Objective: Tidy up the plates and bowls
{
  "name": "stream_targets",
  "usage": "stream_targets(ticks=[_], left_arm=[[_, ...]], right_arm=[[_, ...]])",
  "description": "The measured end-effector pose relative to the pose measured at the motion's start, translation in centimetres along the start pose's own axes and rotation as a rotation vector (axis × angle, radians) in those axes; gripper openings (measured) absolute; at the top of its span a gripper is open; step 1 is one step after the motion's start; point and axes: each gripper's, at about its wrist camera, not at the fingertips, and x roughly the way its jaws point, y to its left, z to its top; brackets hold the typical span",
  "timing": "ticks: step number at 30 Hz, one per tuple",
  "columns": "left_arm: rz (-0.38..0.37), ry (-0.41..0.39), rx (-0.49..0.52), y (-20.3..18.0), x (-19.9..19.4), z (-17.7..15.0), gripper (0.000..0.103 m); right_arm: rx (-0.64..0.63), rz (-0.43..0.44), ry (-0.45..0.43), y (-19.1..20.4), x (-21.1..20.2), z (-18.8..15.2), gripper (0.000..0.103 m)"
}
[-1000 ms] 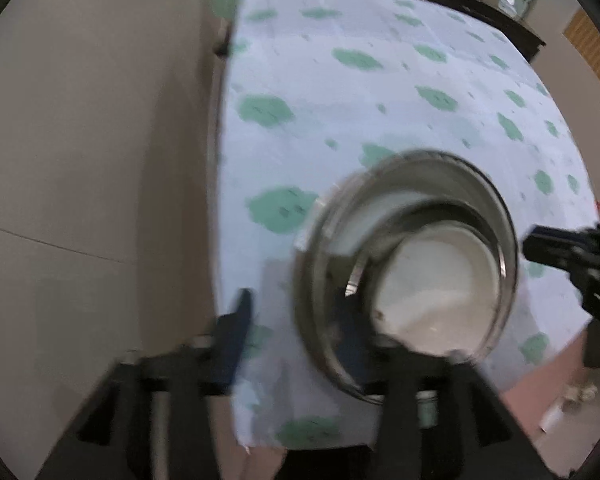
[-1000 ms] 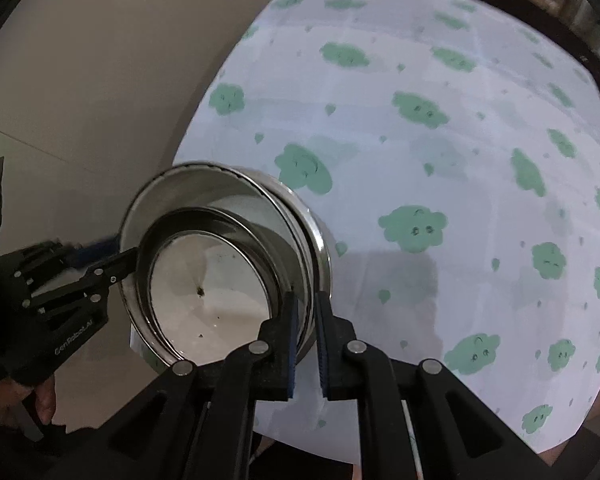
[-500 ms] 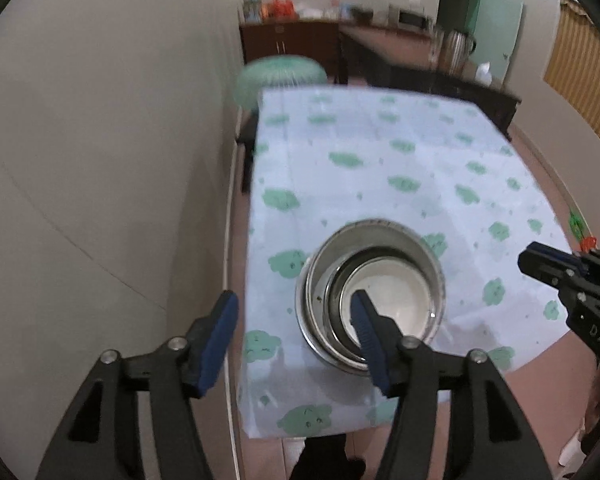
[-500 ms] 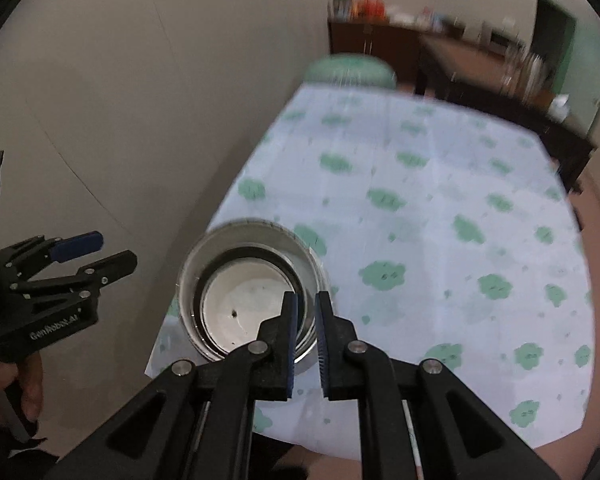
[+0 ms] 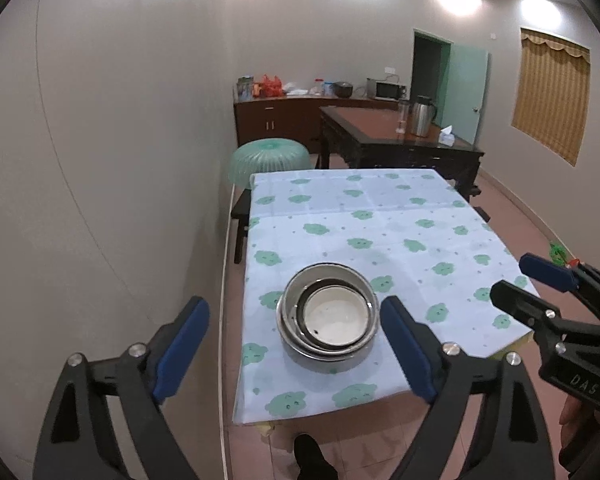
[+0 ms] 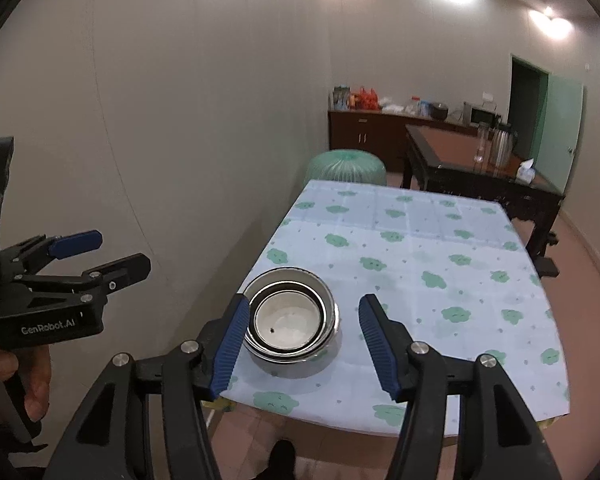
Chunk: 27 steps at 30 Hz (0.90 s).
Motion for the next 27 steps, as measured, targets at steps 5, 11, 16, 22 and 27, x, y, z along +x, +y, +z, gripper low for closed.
stream_targets(ticks=[5,11,16,22,27], left_arm=[[-0.008,-0.019,-0.003,-0.6,-1.3,-0.2,0.089],[-0.027,-0.044,0.000,-1.0,-2.8,-0.2,0.089],[-0.028,-0.057,0.010,-1.1,-3.6,-0.2,0.089],[-0.033,-0.057,0.017,-1.3,-4.1,-0.3,0.089],[-0.036,-0.057,0.028,-1.8,-4.3,-0.4,0.089]], right_arm=[[0.004,-0.022,-0.023,-0.2,-2.1,-0.6,0.060],[0.010,-0.036,-0.056,-0.4,-3.8,-0.5,0.060],[0.020,-0.034,-0.082,-0.4,-4.4,-0.4,0.060],[0.022,-0.038,-0.085,-0.3,-5.2,-0.7,0.060],[0.021,-0.044,-0.088,-0.3,-5.7,-0.8,0.060]])
